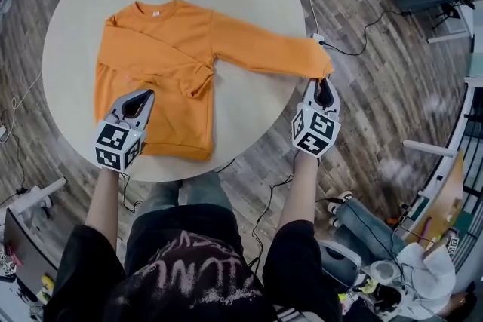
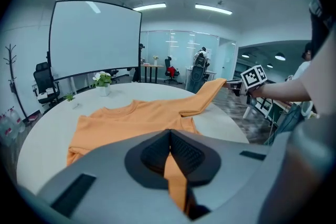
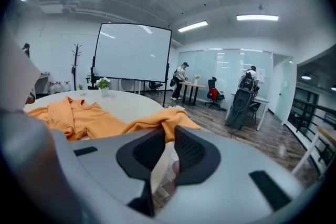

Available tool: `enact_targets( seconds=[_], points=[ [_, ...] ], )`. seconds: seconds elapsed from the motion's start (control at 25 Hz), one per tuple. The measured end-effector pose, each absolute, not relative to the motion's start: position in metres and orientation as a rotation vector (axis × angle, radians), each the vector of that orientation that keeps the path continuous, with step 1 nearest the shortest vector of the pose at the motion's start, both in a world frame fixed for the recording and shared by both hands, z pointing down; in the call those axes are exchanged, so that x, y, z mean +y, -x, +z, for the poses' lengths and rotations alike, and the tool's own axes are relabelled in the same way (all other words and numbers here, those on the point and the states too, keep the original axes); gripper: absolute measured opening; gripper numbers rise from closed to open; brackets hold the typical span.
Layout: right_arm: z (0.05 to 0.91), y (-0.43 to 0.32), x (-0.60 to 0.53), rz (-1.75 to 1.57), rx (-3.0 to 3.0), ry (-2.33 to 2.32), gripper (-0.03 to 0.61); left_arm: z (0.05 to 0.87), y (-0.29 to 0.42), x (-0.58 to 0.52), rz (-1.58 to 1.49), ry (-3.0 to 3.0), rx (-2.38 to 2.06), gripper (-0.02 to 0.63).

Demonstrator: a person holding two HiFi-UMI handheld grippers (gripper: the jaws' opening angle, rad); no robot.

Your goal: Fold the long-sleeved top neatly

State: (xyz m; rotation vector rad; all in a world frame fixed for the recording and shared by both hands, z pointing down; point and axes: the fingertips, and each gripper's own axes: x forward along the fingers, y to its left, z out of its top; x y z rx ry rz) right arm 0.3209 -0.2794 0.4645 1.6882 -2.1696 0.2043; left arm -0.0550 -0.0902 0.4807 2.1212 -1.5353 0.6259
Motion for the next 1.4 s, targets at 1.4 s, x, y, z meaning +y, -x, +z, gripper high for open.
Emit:
enact_targets(
  seconds=[1.4],
  points=[
    [0.405,0.022,-0.150,-0.473,-2.367,-0.982,0.058,0.492,0.207,0.071,0.358,-1.945,-1.700,0.011]
  ],
)
